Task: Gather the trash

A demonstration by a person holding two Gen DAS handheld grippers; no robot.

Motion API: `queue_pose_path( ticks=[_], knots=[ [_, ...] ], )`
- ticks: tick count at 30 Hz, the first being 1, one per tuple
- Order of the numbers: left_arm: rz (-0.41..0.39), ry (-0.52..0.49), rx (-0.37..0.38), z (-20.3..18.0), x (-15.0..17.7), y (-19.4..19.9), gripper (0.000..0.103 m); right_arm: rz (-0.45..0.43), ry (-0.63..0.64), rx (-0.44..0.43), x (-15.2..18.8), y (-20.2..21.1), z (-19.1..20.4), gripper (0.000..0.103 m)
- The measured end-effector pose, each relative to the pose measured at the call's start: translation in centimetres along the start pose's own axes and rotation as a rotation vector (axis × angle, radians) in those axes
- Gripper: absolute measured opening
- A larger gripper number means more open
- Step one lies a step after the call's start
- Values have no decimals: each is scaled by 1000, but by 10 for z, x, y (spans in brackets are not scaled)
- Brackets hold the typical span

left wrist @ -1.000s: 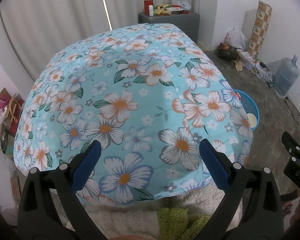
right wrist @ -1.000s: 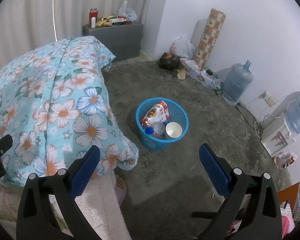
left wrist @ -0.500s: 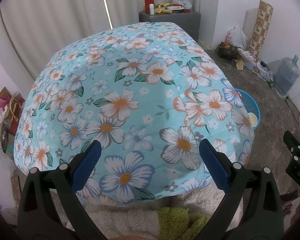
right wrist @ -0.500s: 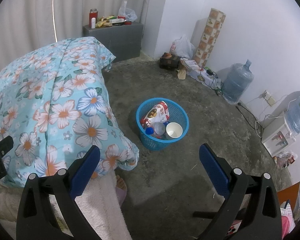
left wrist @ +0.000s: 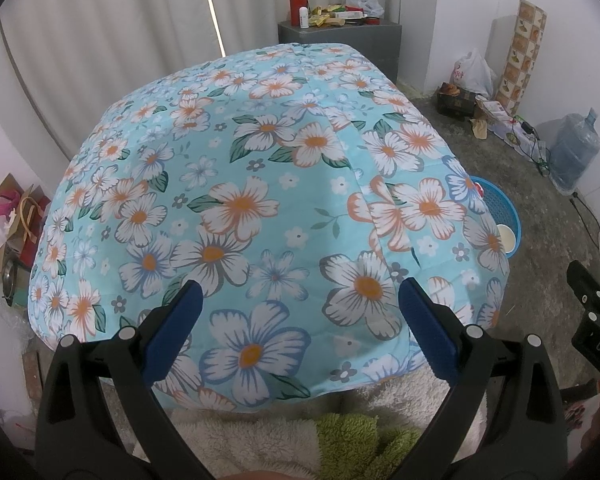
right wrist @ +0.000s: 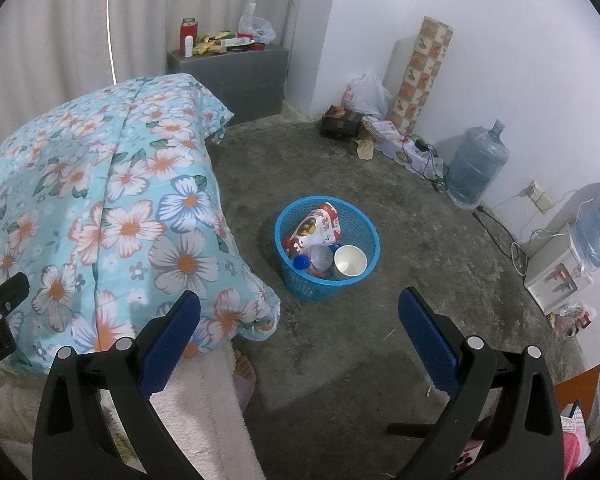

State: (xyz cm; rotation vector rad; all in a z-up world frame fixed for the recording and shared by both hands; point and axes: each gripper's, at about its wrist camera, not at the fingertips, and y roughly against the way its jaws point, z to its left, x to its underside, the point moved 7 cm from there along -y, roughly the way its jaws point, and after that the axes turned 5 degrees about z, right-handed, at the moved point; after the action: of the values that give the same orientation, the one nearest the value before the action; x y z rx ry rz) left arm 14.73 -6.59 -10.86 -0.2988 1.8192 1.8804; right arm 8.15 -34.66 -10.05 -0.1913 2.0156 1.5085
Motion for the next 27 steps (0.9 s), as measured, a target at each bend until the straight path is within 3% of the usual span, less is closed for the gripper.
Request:
queue_pose_path(
  ticks=[27],
  knots=[
    [1,-1,-1,1,0,0,94,-2,3,-5,0,1,5,96]
  ],
)
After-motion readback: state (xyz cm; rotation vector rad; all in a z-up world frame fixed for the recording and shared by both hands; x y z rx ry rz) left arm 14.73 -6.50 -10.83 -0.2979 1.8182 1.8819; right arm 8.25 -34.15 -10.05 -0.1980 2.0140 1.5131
